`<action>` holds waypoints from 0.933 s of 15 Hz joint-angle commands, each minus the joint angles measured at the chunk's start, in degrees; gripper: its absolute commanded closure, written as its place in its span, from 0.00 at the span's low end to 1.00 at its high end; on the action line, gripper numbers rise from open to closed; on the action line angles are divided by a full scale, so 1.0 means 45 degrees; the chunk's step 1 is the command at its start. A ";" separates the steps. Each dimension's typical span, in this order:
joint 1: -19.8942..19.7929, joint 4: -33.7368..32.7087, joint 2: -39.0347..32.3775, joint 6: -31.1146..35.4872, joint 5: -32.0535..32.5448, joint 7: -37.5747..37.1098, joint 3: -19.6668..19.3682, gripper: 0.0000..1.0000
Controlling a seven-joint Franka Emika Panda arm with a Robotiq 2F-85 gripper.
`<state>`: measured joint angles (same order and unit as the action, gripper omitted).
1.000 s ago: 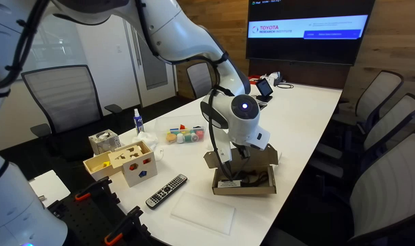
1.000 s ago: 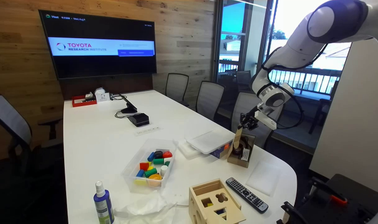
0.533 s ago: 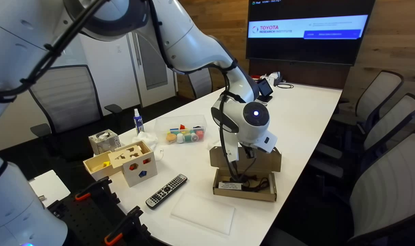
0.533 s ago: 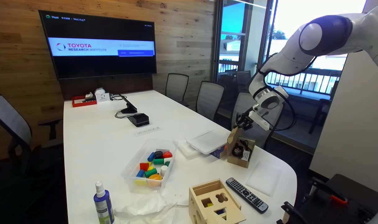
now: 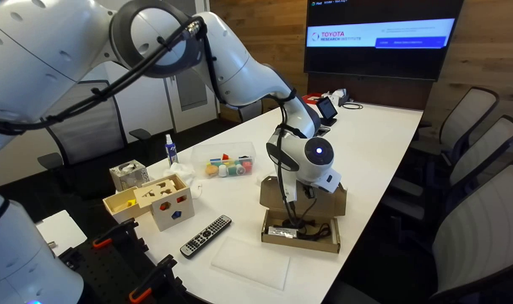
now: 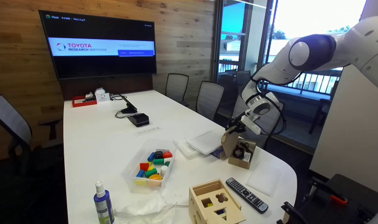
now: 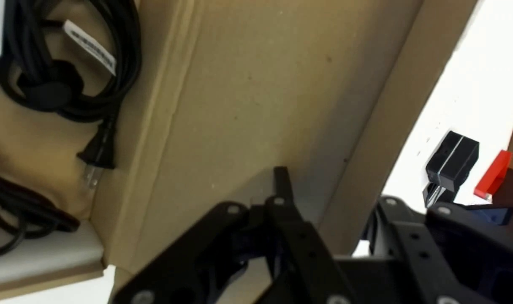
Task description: Open the box
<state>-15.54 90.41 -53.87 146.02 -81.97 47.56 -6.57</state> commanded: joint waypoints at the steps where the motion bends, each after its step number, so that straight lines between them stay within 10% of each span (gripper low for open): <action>1: -0.0026 -0.0918 -0.0846 0.0036 0.0359 -0.0317 0.0144 0.31; 5: -0.0070 -0.1395 -0.1310 0.0157 0.0248 -0.0157 0.0265 0.01; 14: 0.0203 -0.3114 -0.2894 0.0188 0.0915 -0.0516 0.0468 0.00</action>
<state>-15.18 80.53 -63.49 146.22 -80.60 47.71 -5.03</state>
